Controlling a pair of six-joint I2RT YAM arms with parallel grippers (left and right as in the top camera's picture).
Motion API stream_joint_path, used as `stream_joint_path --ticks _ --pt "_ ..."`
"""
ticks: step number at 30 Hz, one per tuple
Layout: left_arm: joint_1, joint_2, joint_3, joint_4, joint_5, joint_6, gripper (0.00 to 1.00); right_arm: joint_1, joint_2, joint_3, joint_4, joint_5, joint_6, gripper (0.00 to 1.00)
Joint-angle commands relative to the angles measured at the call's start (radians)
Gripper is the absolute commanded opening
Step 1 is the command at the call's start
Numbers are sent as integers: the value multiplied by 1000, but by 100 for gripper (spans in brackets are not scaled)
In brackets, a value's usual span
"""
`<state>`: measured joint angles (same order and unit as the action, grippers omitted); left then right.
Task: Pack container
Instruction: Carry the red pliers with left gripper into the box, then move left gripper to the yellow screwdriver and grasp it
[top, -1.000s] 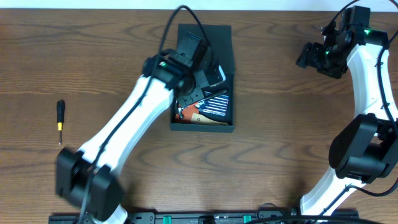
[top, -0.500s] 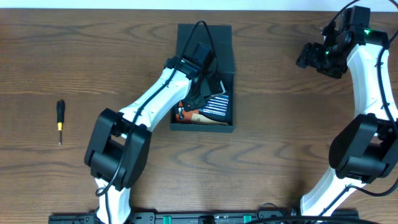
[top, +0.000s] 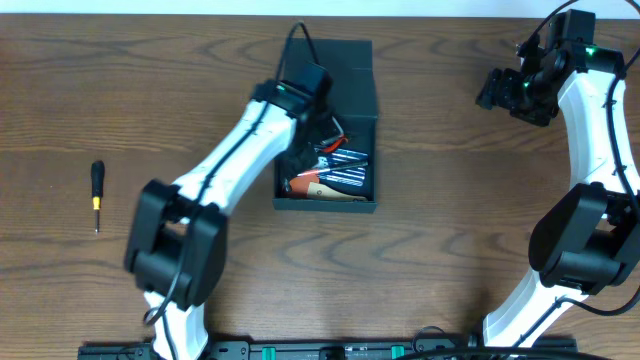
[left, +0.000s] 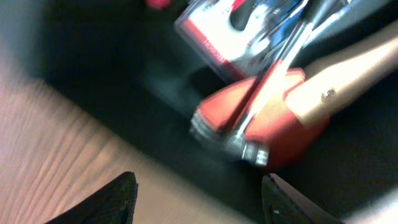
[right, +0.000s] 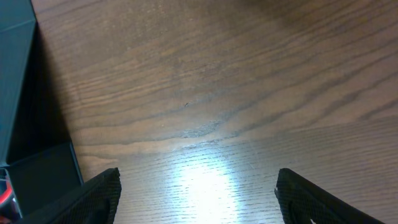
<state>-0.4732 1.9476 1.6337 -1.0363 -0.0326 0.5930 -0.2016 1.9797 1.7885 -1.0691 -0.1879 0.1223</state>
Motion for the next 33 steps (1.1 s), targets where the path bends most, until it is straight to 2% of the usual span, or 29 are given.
stream_joint_path --ticks 1,4,7,9,11,13,17,23,33 --pt "69 -173 56 -51 -21 -67 63 7 3 -4 0 -11 4 82" --pt "182 -266 55 -99 -21 -101 62 7 3 -4 4 -11 4 82" --pt "331 -300 55 -120 -21 -183 52 7 3 -4 11 -11 4 83" --pt "435 -294 51 -122 -21 -280 43 7 3 -4 18 -11 4 83" --pt "553 -270 34 -124 -20 -444 44 7 3 -4 26 -11 4 83" --pt "646 -232 10 -130 -14 -554 44 7 3 -4 30 -11 4 83" --pt "763 -129 -12 -130 32 -555 45 7 3 -4 38 -11 4 84" --pt "867 28 -12 -92 21 -372 45 7 3 -4 40 -11 4 85" --pt "986 160 -12 -48 23 -377 45 7 3 -4 30 -11 4 85"
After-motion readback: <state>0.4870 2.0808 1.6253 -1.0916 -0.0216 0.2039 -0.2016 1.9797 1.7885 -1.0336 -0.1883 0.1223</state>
